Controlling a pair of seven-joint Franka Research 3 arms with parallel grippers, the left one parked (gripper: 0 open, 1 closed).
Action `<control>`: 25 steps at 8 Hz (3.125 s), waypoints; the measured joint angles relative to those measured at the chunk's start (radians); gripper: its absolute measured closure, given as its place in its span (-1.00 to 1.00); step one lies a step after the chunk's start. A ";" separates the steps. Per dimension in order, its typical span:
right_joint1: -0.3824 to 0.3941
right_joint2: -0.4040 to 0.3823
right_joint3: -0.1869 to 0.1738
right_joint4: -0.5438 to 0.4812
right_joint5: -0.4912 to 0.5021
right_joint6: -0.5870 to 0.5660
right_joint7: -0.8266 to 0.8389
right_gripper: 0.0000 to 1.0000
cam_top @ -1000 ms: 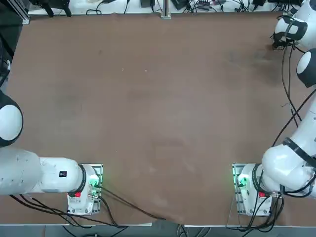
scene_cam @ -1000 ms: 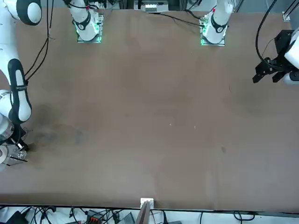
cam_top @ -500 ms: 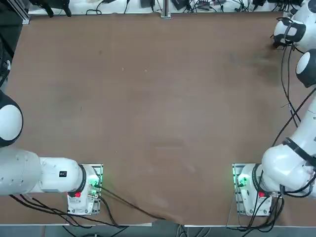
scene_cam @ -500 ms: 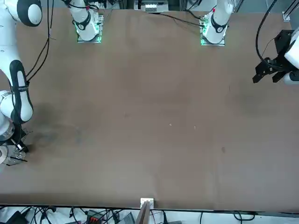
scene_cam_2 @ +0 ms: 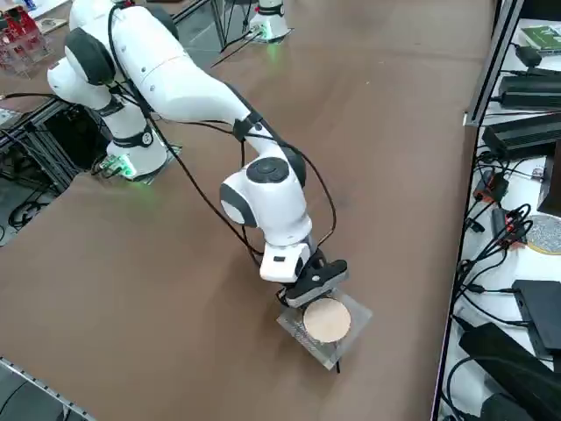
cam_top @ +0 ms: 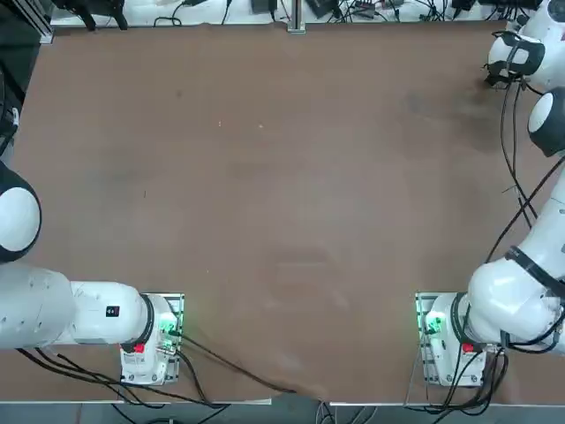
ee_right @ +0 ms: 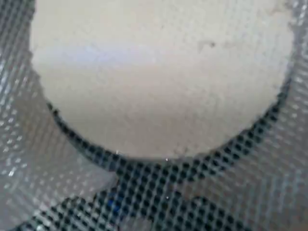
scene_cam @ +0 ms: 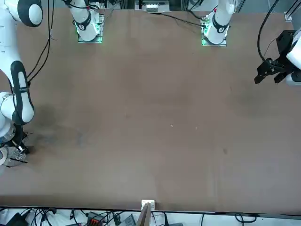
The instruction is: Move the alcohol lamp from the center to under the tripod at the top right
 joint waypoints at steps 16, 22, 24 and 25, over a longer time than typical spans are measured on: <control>0.110 -0.830 0.239 -0.123 0.013 -1.046 -0.281 -0.99; 0.267 -0.946 0.110 -0.181 0.041 -1.112 -0.301 -0.99; 0.266 -0.962 0.099 -0.189 0.107 -1.111 -0.300 -0.99; 0.266 -0.966 0.094 -0.188 0.117 -1.111 -0.300 -0.99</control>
